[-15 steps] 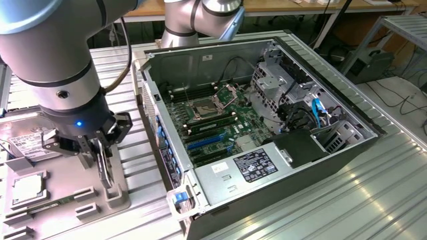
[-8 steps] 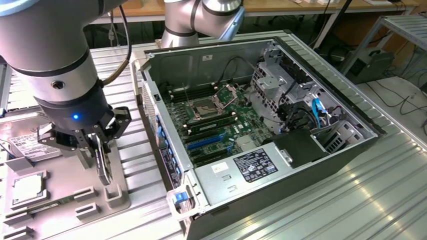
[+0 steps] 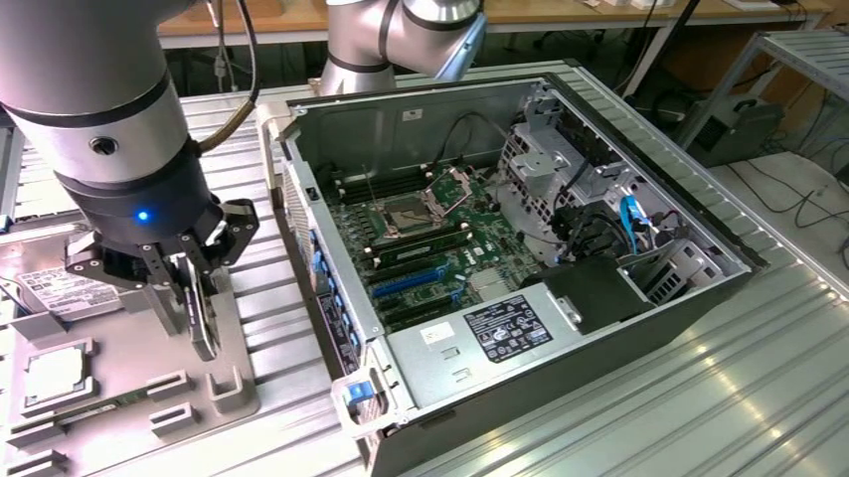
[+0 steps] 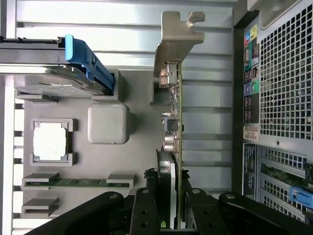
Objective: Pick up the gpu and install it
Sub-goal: 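Pick up the gpu and move the gpu toward the slot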
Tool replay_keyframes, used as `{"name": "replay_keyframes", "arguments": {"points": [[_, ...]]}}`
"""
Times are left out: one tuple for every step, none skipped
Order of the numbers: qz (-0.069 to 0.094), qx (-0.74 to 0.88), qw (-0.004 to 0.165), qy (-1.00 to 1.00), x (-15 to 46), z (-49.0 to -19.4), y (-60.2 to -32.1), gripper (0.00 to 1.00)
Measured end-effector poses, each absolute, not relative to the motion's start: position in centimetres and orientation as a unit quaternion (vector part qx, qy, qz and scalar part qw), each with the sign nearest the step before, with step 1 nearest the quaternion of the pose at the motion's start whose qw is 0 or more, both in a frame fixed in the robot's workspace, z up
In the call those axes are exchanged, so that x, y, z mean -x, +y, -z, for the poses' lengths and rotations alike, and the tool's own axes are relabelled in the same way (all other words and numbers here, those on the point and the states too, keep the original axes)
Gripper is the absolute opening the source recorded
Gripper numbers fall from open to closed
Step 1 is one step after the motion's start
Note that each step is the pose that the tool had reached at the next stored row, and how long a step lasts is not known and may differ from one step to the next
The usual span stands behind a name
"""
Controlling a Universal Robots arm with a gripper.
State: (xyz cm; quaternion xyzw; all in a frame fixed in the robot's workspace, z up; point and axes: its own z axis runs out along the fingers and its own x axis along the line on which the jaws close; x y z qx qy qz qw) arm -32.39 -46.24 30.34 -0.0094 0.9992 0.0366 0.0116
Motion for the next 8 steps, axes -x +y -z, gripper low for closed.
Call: {"name": "replay_keyframes", "arguments": {"points": [[-0.037, 0.009, 0.012, 0.999, 32.39, -30.43, -46.24, 0.28], [-0.037, 0.009, 0.012, 0.999, 32.40, -30.52, -46.24, 0.28], [-0.037, 0.009, 0.012, 0.999, 32.40, -30.60, -46.24, 0.28], [-0.037, 0.009, 0.012, 0.999, 32.40, -30.68, -46.24, 0.28], [-0.037, 0.009, 0.012, 0.999, 32.40, -30.77, -46.24, 0.28], [-0.038, 0.009, 0.012, 0.999, 32.40, -30.86, -46.24, 0.28], [-0.038, 0.009, 0.012, 0.999, 32.40, -30.95, -46.24, 0.28], [-0.038, 0.009, 0.012, 0.999, 32.40, -31.10, -46.24, 0.28]]}}
